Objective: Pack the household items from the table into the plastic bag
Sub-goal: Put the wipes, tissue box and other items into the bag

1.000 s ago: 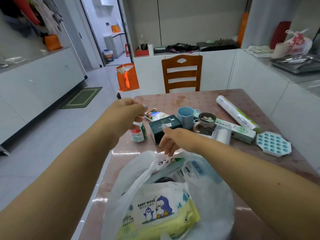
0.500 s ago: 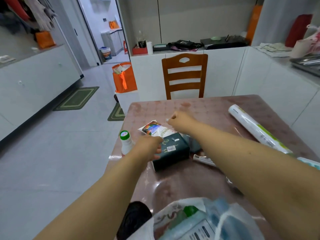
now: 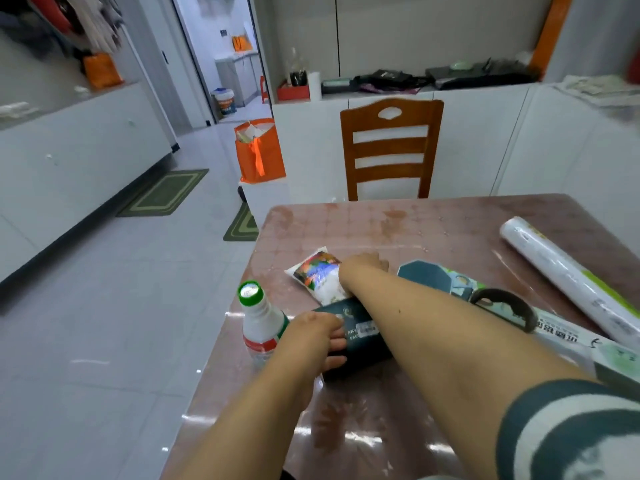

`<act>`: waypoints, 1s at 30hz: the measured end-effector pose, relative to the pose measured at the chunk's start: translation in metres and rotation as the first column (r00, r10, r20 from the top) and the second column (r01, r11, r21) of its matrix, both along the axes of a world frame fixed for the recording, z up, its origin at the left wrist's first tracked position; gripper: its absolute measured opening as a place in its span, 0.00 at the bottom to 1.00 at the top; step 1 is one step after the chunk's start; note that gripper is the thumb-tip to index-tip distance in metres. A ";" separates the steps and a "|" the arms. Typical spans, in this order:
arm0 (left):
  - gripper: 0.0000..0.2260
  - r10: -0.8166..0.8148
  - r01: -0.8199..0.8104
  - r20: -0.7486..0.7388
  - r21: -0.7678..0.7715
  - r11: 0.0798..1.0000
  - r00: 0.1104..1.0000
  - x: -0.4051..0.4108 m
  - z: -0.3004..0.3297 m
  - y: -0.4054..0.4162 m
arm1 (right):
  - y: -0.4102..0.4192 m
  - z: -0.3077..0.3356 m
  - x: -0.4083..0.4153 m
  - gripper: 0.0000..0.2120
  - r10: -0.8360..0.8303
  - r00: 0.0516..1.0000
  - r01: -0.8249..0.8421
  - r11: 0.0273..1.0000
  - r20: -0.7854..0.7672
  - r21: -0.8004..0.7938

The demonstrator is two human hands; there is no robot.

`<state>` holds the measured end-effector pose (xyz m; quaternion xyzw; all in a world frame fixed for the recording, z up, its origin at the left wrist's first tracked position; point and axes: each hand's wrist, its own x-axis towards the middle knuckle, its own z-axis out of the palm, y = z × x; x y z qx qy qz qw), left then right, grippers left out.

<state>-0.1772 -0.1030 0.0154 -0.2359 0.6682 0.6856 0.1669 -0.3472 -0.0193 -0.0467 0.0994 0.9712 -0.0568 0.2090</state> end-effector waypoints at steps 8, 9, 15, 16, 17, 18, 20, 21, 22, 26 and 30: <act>0.10 0.047 -0.045 -0.046 0.041 0.998 0.998 0.005 0.002 0.000 | 0.002 0.002 0.010 0.12 0.039 0.995 -0.052 0.987 -0.087 -0.153; 0.11 0.051 -0.049 -0.047 0.051 0.997 0.998 0.006 0.003 -0.001 | 0.001 0.009 0.013 0.11 0.059 0.984 -0.086 0.984 -0.171 -0.153; 0.18 0.118 -0.125 0.050 0.154 0.980 0.992 0.018 0.027 -0.010 | 0.007 0.098 0.054 0.12 0.038 0.901 -0.194 0.926 -0.433 -0.323; 0.23 0.124 -0.138 0.077 0.210 0.968 0.989 0.020 0.033 -0.011 | 0.014 0.112 0.069 0.12 0.011 0.888 -0.205 0.904 -0.459 -0.374; 0.29 0.128 -0.153 0.103 0.286 0.946 0.986 0.024 0.041 -0.012 | 0.023 0.124 0.087 0.11 -0.018 0.872 -0.226 0.871 -0.490 -0.435; 0.33 0.116 -0.152 0.118 0.368 0.917 0.986 0.029 0.051 -0.012 | 0.033 0.136 0.106 0.09 -0.052 0.857 -0.259 0.817 -0.513 -0.516; 0.32 0.058 -0.081 0.061 0.509 0.857 0.996 0.041 0.070 -0.009 | 0.051 0.159 0.152 0.05 -0.094 0.862 -0.316 0.670 -0.499 -0.672; 0.26 0.032 -0.037 0.018 0.541 0.840 0.999 0.049 0.080 -0.006 | 0.058 0.170 0.177 0.02 -0.093 0.873 -0.331 0.608 -0.479 -0.721; 0.18 0.016 -0.007 -0.012 0.527 0.850 1.000 0.058 0.089 -0.001 | 0.064 0.178 0.201 0.05 -0.084 0.883 -0.337 0.572 -0.462 -0.748; 0.09 -0.060 0.067 -0.045 0.166 0.984 0.997 0.094 0.123 0.009 | 0.096 0.187 0.284 0.23 -0.247 0.911 -0.124 0.600 -0.330 -0.791; 0.13 -0.230 0.221 -0.035 -0.159 0.962 0.973 0.121 0.145 0.013 | 0.123 0.165 0.362 0.44 -0.379 0.907 0.102 0.624 -0.185 -0.775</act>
